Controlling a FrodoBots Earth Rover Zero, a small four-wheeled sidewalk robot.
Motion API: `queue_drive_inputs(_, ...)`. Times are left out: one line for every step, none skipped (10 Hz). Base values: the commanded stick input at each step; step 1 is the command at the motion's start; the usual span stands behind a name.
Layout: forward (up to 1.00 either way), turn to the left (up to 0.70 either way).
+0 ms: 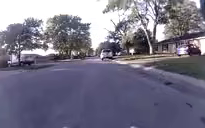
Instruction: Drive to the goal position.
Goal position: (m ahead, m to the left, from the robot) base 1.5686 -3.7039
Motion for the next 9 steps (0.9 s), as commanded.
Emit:
queue_drive_inputs(1.0, 0.27)
queue_drive_inputs(1.0, 0.29)
queue_drive_inputs(1.0, 0.29)
queue_drive_inputs(1.0, 0.24)
queue_drive_inputs(1.0, 0.18)
queue_drive_inputs(1.0, 0.12)
queue_drive_inputs(1.0, 0.07)
queue_drive_inputs(1.0, 0.03)
queue_drive_inputs(1.0, 0.02)
